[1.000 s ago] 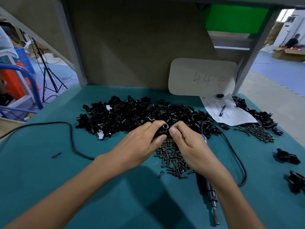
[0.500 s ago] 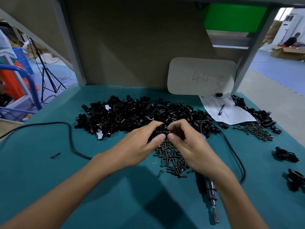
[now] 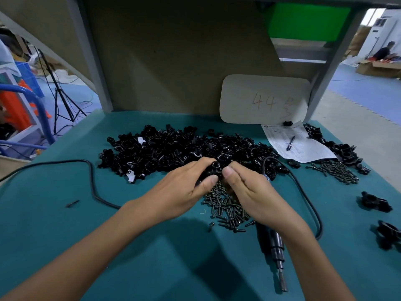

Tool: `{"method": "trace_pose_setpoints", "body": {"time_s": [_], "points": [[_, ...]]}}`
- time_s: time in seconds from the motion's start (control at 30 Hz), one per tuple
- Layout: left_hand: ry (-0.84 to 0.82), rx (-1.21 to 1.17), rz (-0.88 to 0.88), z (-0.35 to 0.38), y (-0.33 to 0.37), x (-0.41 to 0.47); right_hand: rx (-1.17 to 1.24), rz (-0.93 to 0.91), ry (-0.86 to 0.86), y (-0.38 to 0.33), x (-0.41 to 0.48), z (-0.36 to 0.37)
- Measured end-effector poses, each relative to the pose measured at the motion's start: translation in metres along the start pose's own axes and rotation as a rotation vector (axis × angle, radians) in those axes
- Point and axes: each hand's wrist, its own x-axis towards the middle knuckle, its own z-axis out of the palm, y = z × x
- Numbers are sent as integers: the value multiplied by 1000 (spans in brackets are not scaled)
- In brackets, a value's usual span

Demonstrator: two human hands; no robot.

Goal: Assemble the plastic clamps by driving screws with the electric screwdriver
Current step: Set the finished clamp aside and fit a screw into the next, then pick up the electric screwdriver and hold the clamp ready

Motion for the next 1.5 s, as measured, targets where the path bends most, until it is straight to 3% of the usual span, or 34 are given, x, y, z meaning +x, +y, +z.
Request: {"method": "trace_pose_setpoints", "body": {"time_s": [0.1, 0.23, 0.4, 0.5, 0.67, 0.83, 1.03, 1.5], "points": [[9, -4, -25, 4, -9, 0, -153, 154, 77, 22, 0, -7], [31, 20, -85, 18, -28, -7, -629, 577, 72, 76, -21, -19], [22, 100, -147, 43, -50, -14, -591, 738, 34, 105, -38, -16], [10, 132, -135, 54, -55, -17, -248, 753, 137, 110, -39, -26], [19, 149, -91, 61, -55, -17, 805, 753, 563, 106, -38, -26], [17, 158, -52, 67, -50, -14, 1287, 694, 711, 95, -24, -19], [18, 176, -42, 67, -50, -16, 1468, 627, 821, 86, -14, -14], [-9, 224, -81, 66, -51, -20, 1416, 545, 870, 81, -13, 3]]}}
